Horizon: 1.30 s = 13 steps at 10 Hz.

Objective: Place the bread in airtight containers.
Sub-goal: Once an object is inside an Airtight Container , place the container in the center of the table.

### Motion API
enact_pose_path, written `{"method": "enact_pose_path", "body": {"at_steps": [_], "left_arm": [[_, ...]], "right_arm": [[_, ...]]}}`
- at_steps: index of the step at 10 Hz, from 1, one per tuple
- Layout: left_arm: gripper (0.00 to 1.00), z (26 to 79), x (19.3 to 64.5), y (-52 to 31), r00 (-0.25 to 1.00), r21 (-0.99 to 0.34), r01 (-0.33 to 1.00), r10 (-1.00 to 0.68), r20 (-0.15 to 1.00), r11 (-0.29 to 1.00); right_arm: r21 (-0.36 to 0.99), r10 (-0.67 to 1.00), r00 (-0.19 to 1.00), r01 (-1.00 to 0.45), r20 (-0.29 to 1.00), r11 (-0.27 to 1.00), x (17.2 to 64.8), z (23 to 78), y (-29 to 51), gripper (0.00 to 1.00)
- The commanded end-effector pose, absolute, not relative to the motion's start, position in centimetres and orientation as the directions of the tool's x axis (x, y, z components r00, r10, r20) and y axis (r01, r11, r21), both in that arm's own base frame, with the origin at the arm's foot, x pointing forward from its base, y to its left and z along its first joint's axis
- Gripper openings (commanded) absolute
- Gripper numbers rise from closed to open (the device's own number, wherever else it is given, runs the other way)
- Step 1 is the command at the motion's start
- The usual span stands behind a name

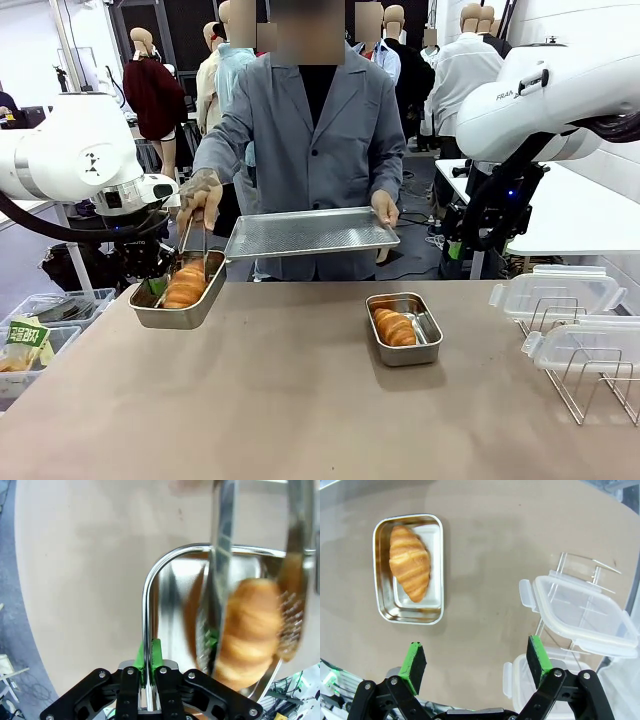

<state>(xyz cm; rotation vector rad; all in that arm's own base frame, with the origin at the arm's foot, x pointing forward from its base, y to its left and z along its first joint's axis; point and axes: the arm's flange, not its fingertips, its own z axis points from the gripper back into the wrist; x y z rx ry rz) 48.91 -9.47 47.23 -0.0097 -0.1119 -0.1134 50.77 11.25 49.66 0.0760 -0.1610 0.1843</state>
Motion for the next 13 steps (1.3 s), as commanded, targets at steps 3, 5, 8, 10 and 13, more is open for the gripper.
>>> {"method": "enact_pose_path", "body": {"at_steps": [3,5,8,10,13], "left_arm": [[0.00,47.44,48.99,-9.29,0.983,0.001,0.128,-0.127,0.133,0.992],[0.00,47.44,48.99,-9.29,0.983,0.001,0.128,-0.127,0.133,0.992],[0.00,47.44,48.99,-9.29,0.983,0.001,0.128,-0.127,0.133,0.992],[0.00,47.44,48.99,-9.29,0.983,0.001,0.128,-0.127,0.133,0.992],[0.00,47.44,48.99,-9.29,0.983,0.001,0.128,-0.127,0.133,0.992]], "right_arm": [[0.079,0.169,0.972,-0.184,0.165,0.980,50.71,49.57,11.36,1.00],[0.079,0.169,0.972,-0.184,0.165,0.980,50.71,49.57,11.36,1.00],[0.079,0.169,0.972,-0.184,0.165,0.980,50.71,49.57,11.36,1.00],[0.079,0.169,0.972,-0.184,0.165,0.980,50.71,49.57,11.36,1.00],[0.079,0.169,0.972,-0.184,0.165,0.980,50.71,49.57,11.36,1.00]]}}
